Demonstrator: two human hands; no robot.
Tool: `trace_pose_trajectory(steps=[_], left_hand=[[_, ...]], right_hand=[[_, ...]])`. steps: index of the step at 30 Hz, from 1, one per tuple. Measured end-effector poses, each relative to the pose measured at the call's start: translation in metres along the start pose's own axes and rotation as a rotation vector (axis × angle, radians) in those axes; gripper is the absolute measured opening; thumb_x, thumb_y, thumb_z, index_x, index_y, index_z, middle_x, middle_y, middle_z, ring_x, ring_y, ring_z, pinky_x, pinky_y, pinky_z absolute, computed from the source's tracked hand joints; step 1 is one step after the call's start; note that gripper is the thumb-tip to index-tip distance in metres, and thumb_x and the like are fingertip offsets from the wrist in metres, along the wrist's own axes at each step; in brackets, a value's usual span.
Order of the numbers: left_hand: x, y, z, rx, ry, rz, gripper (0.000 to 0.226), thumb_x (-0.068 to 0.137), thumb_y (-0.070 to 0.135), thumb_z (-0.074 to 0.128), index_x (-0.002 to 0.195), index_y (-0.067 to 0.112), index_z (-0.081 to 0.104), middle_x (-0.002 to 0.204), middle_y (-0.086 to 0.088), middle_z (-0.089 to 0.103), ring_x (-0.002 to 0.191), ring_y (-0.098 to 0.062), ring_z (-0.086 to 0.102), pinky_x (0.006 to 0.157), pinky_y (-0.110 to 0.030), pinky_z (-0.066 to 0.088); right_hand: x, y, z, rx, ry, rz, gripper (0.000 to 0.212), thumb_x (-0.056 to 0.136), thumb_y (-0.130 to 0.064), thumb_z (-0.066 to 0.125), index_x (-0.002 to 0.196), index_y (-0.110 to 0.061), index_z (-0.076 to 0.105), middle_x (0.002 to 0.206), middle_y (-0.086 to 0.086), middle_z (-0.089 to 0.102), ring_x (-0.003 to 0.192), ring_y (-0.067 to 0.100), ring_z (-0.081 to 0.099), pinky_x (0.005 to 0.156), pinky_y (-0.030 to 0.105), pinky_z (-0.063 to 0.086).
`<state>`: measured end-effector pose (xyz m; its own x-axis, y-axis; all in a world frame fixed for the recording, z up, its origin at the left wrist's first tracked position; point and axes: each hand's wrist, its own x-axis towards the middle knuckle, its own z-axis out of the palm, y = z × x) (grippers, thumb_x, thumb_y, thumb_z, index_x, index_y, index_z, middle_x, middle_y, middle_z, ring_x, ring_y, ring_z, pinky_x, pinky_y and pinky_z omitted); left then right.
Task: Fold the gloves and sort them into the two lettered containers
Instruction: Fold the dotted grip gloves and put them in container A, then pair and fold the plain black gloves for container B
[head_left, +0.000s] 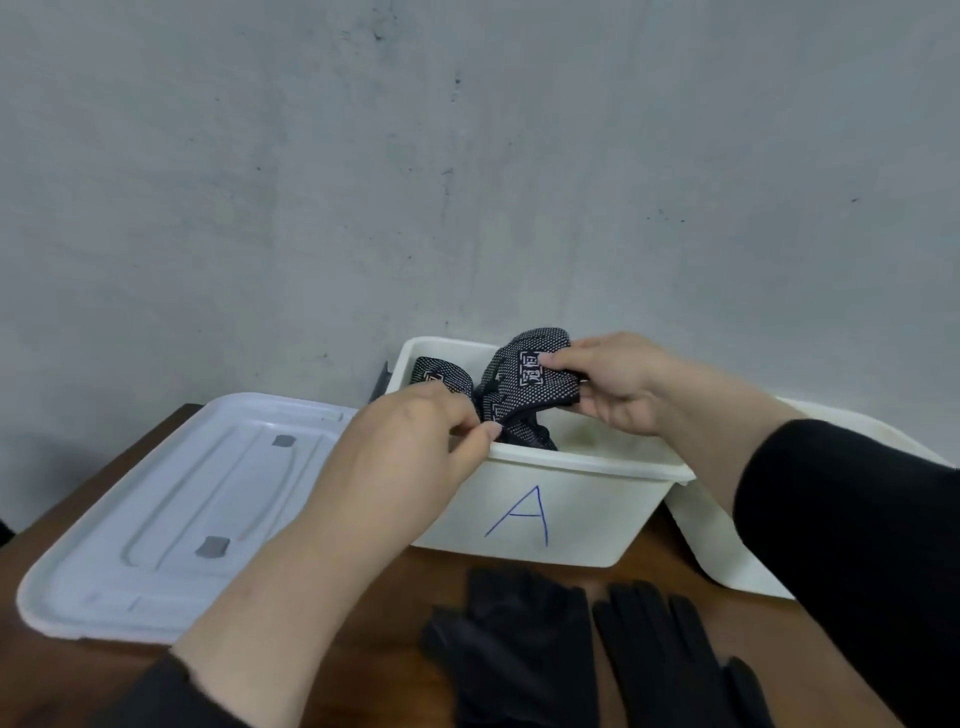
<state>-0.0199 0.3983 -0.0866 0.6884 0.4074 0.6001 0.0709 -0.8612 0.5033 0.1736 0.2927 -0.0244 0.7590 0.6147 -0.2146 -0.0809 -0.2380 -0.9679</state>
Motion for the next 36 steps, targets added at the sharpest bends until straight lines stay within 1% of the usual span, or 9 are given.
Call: trace_pose_trajectory(steps=[4, 7, 14, 17, 20, 24, 27, 31, 36], left_hand=[[0.003, -0.004, -0.002, -0.028, 0.017, -0.015, 0.028, 0.090, 0.043, 0.060, 0.079, 0.020, 0.069, 0.079, 0.006, 0.060, 0.077, -0.015, 0.058, 0.071, -0.035, 0.046], [0.003, -0.005, -0.002, -0.023, 0.014, -0.019, 0.028, 0.089, 0.045, 0.059, 0.079, 0.020, 0.069, 0.080, 0.006, 0.059, 0.077, -0.014, 0.057, 0.070, -0.032, 0.044], [0.003, -0.006, -0.001, 0.006, 0.007, 0.017, 0.028, 0.090, 0.045, 0.059, 0.081, 0.021, 0.070, 0.081, 0.007, 0.059, 0.077, -0.013, 0.056, 0.069, -0.031, 0.044], [0.004, -0.005, 0.003, -0.009, 0.059, 0.077, 0.025, 0.093, 0.041, 0.062, 0.083, 0.019, 0.071, 0.084, 0.006, 0.063, 0.081, -0.015, 0.059, 0.075, -0.037, 0.049], [0.000, 0.007, 0.006, -0.012, 0.139, 0.144, 0.030, 0.092, 0.042, 0.054, 0.087, 0.019, 0.072, 0.085, 0.006, 0.064, 0.084, -0.015, 0.060, 0.076, -0.032, 0.046], [-0.019, 0.042, 0.020, -0.072, 0.191, 0.249, 0.023, 0.095, 0.030, 0.056, 0.088, 0.014, 0.072, 0.086, 0.004, 0.063, 0.084, -0.017, 0.058, 0.078, -0.031, 0.044], [-0.046, 0.081, 0.047, -0.130, 0.095, 0.263, 0.026, 0.096, 0.034, 0.052, 0.088, 0.017, 0.070, 0.087, 0.005, 0.063, 0.086, -0.019, 0.058, 0.081, -0.034, 0.045], [-0.090, 0.142, 0.089, -0.120, -0.226, 0.221, 0.030, 0.099, 0.046, 0.043, 0.106, 0.028, 0.067, 0.101, 0.011, 0.061, 0.098, -0.011, 0.054, 0.087, -0.035, 0.046], [-0.131, 0.197, 0.141, -0.134, -0.381, 0.203, 0.032, 0.103, 0.045, 0.038, 0.122, 0.031, 0.060, 0.114, 0.014, 0.057, 0.106, -0.008, 0.051, 0.094, -0.033, 0.045]], right_hand=[[0.013, 0.003, 0.012, -0.461, 0.047, 0.009, 0.045, 0.090, -0.017, 0.076, 0.125, 0.007, 0.061, 0.120, 0.020, 0.069, 0.083, 0.024, 0.071, 0.077, 0.034, 0.064], [0.017, 0.012, 0.015, -0.641, 0.077, -0.039, 0.059, 0.086, -0.016, 0.081, 0.137, -0.001, 0.054, 0.115, 0.021, 0.068, 0.092, 0.032, 0.073, 0.090, 0.046, 0.060], [0.015, 0.010, 0.015, -0.954, 0.159, -0.223, 0.045, 0.089, -0.039, 0.075, 0.127, -0.017, 0.064, 0.118, 0.008, 0.070, 0.106, 0.026, 0.066, 0.099, 0.040, 0.052], [-0.006, 0.003, 0.011, -0.888, 0.298, -0.450, 0.023, 0.094, -0.034, 0.068, 0.111, -0.019, 0.072, 0.109, -0.002, 0.071, 0.103, 0.017, 0.064, 0.093, 0.029, 0.048], [-0.052, 0.005, 0.004, -0.703, 0.387, -0.627, 0.011, 0.097, -0.034, 0.062, 0.098, -0.029, 0.071, 0.085, -0.017, 0.067, 0.074, -0.003, 0.058, 0.074, 0.023, 0.047], [-0.127, 0.047, -0.024, -0.605, 0.401, -0.729, 0.011, 0.100, -0.032, 0.059, 0.100, -0.032, 0.070, 0.089, -0.021, 0.067, 0.085, -0.007, 0.059, 0.068, 0.006, 0.041], [-0.173, 0.110, -0.062, -0.622, 0.408, -0.593, 0.011, 0.099, -0.034, 0.059, 0.101, -0.039, 0.069, 0.091, -0.019, 0.068, 0.085, -0.005, 0.060, 0.069, 0.008, 0.044], [-0.219, 0.193, -0.117, -0.810, 0.418, -0.366, 0.013, 0.097, -0.039, 0.057, 0.106, -0.045, 0.064, 0.100, -0.028, 0.063, 0.096, -0.009, 0.060, 0.079, 0.018, 0.054], [-0.248, 0.235, -0.160, -0.792, 0.435, -0.345, 0.014, 0.100, -0.031, 0.059, 0.107, -0.039, 0.067, 0.102, -0.026, 0.065, 0.099, -0.004, 0.062, 0.082, 0.014, 0.048]])
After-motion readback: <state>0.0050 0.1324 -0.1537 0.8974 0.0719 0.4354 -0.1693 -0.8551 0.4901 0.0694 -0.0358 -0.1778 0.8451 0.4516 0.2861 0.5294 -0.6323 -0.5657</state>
